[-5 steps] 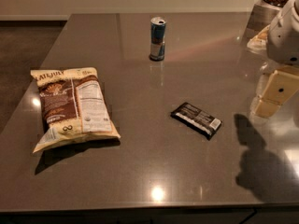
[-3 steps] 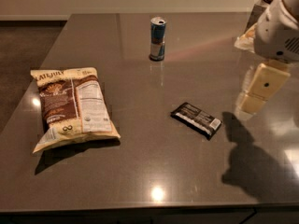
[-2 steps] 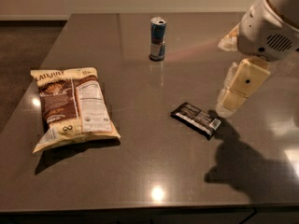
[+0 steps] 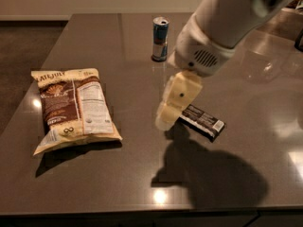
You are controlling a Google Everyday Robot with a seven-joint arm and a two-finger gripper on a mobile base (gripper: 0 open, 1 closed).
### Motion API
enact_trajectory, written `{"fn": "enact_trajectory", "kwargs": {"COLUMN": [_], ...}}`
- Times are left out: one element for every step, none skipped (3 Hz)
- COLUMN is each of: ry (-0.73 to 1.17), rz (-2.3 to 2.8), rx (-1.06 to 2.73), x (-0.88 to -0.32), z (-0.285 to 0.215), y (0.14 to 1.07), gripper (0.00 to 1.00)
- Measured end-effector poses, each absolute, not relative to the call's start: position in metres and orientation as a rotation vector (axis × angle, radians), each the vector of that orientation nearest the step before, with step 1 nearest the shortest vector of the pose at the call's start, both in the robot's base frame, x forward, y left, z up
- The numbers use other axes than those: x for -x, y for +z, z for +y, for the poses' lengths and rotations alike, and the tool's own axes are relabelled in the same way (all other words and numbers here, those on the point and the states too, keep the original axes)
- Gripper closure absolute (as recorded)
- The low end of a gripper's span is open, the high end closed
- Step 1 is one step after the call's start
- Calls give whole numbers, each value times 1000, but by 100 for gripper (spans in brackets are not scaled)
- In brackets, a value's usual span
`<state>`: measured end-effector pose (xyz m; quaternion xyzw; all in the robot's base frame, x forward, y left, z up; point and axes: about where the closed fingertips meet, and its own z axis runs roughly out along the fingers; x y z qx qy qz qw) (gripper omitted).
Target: Move brown chip bag near rxbar chocolate
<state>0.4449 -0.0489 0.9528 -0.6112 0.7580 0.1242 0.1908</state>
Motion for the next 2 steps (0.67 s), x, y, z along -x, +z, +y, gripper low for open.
{"fn": "enact_trajectory", "kwargs": {"ry": [391, 403], "rz": [2184, 2234], "rx": [1736, 1737], "x": [-444, -444], "z": [3, 46], "y": [932, 917], "gripper": [0, 0]}}
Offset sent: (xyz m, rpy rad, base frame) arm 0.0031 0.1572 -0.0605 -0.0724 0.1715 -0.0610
